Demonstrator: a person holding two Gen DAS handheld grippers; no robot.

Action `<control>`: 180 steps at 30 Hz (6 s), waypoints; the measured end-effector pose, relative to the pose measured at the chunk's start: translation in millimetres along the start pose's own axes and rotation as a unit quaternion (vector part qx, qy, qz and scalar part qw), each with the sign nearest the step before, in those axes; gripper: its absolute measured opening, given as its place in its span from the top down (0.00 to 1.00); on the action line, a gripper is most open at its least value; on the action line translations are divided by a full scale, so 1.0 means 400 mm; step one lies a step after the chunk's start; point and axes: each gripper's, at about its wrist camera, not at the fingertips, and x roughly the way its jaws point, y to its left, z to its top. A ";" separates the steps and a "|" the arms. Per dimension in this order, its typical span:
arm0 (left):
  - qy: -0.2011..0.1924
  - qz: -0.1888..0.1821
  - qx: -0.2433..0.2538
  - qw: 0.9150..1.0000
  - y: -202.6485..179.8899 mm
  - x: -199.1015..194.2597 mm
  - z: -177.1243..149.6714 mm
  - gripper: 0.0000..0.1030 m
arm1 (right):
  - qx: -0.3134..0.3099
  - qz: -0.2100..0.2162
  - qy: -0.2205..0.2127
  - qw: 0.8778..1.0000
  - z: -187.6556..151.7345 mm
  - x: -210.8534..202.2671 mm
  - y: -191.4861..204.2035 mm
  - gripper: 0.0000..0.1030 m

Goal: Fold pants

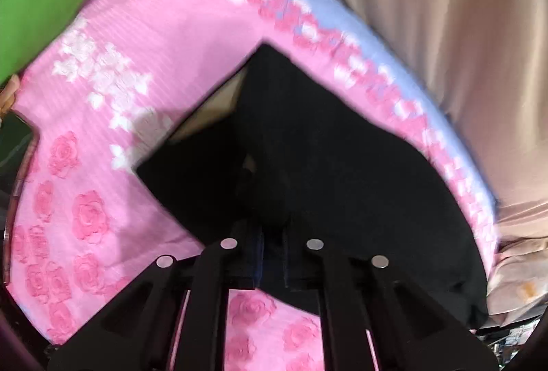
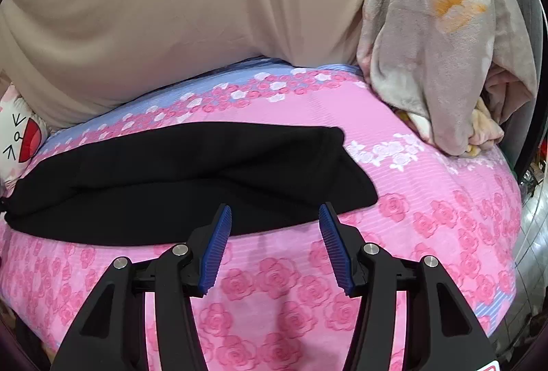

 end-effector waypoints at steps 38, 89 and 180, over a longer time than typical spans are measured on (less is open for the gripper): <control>0.000 0.253 0.104 0.962 0.027 0.060 -0.006 0.46 | -0.073 -0.095 0.097 0.988 0.070 0.233 -0.228 0.77; -0.092 0.175 0.204 0.959 -0.228 -0.020 -0.143 0.20 | 0.111 0.022 -0.002 0.994 0.062 0.080 -0.152 0.68; -0.124 0.069 0.238 0.961 -0.551 0.159 -0.584 0.05 | -0.019 0.207 0.018 0.978 0.297 0.044 0.520 0.82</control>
